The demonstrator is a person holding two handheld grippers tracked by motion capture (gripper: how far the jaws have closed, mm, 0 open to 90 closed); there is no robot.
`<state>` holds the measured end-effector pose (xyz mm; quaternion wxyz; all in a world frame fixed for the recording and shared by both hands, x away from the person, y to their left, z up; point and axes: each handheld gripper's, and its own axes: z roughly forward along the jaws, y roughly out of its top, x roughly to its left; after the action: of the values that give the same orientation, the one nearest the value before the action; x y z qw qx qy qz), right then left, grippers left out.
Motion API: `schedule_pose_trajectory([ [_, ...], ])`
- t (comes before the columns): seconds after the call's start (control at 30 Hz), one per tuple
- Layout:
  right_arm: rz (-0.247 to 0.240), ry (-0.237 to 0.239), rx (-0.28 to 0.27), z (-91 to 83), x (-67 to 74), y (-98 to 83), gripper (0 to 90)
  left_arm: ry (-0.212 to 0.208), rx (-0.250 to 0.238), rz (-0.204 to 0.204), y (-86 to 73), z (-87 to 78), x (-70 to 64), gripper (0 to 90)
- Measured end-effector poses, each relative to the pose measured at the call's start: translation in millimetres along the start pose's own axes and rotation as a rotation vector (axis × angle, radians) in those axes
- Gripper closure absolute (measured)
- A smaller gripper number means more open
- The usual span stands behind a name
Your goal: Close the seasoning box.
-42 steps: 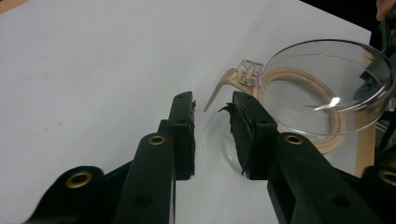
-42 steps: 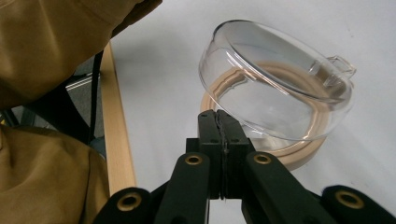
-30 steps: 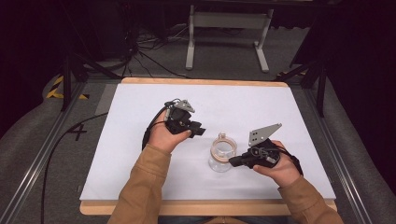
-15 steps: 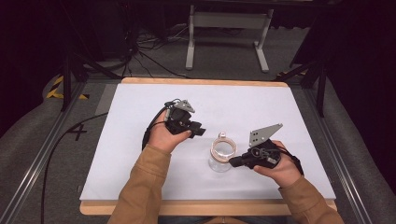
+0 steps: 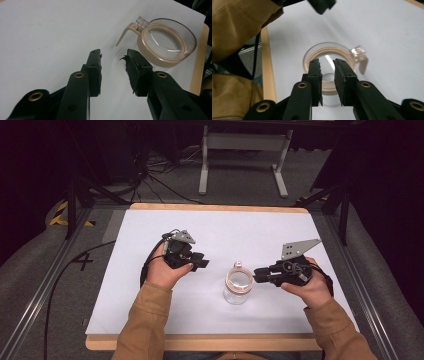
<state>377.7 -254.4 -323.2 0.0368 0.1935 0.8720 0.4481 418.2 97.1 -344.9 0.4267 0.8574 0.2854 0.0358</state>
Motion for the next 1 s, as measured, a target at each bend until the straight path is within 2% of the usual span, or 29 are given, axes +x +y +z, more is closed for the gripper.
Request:
schedule_pose_trajectory([
  [0.2,0.051,-0.041,-0.038,-9.8,-18.0,-2.0,72.4,0.011,-0.017,-0.041,-11.3,-7.0,7.9,65.3],
  [0.33,0.078,-0.135,-0.027,-13.7,-34.0,-10.1,68.0,0.026,-0.013,-0.066,-17.6,-6.1,14.3,64.8],
  [0.4,0.117,-0.178,-0.011,-14.3,-47.7,-20.6,66.4,0.034,-0.004,-0.072,-20.0,-3.8,18.3,64.0],
  [0.43,0.117,-0.178,-0.011,-14.3,-47.7,-20.6,66.4,0.034,-0.004,-0.072,-20.0,-3.8,18.3,63.8],
  [0.53,0.164,-0.218,0.011,-13.6,-64.1,-34.9,64.2,0.035,0.01,-0.077,-22.8,0.5,23.2,63.3],
  [0.63,0.205,-0.239,0.029,-11.8,-75.8,-46.8,62.0,0.024,0.012,-0.103,-27.6,5.4,29.7,63.3],
  [0.77,0.237,-0.272,0.061,-7.2,-89.7,-61.6,59.7,0.032,0.034,-0.126,-33.6,11.4,37.3,63.1],
  [0.9,0.279,-0.287,0.089,-2.0,-99.8,-74.2,58.2,0.037,0.046,-0.127,-35.7,13.9,40.2,62.5],
  [1.0,0.33,-0.294,0.116,3.6,-109.0,-87.5,59.1,0.048,0.063,-0.127,-36.7,16.0,41.4,61.9],
])
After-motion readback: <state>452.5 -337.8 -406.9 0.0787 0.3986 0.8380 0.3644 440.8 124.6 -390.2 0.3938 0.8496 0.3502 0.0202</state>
